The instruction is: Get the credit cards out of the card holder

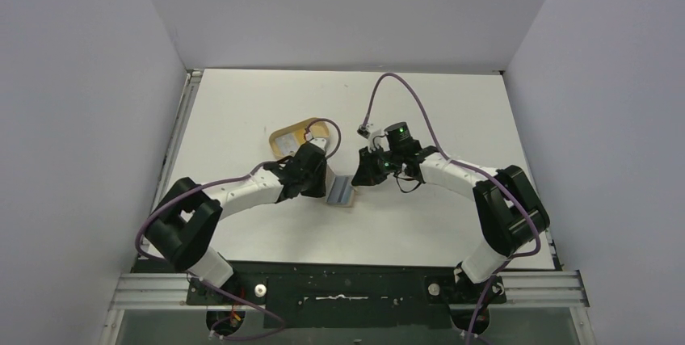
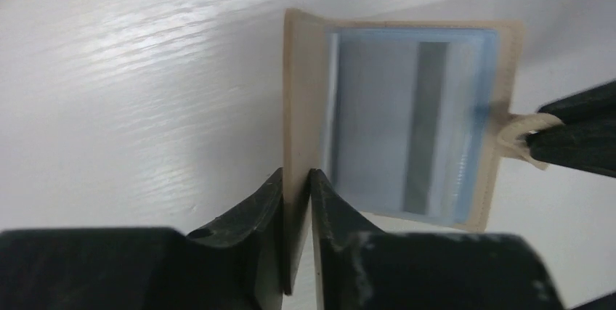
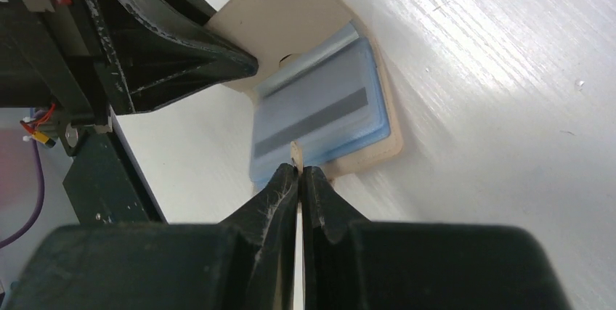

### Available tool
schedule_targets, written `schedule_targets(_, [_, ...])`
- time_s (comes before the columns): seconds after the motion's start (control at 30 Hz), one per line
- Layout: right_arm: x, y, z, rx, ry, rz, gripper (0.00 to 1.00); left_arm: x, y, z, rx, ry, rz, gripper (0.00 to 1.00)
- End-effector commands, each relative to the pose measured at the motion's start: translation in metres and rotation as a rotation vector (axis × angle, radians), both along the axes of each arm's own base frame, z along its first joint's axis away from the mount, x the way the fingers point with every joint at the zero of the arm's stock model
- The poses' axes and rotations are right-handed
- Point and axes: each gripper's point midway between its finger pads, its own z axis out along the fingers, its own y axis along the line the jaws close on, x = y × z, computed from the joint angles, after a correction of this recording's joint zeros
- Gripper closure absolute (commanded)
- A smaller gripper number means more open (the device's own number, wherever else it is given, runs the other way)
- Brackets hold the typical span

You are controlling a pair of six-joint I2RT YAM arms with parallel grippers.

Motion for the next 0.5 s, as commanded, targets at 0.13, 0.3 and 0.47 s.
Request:
schedule_targets(0.13, [0.008, -0.004, 0.010, 0.018, -0.038, 0.007, 1.00, -0.008, -0.047, 0.027, -0.303, 0.051, -0.165, 1.00])
schedule_targets(0.3, [0.027, -0.029, 0.010, -0.043, -0.074, -0.105, 0.33, -0.018, -0.031, 0.016, -0.440, 0.061, -0.016, 1.00])
schedule_targets(0.47, [0.039, -0.036, 0.037, -0.071, -0.157, -0.186, 0.00, -0.028, -0.014, -0.005, -0.574, 0.035, 0.165, 1.00])
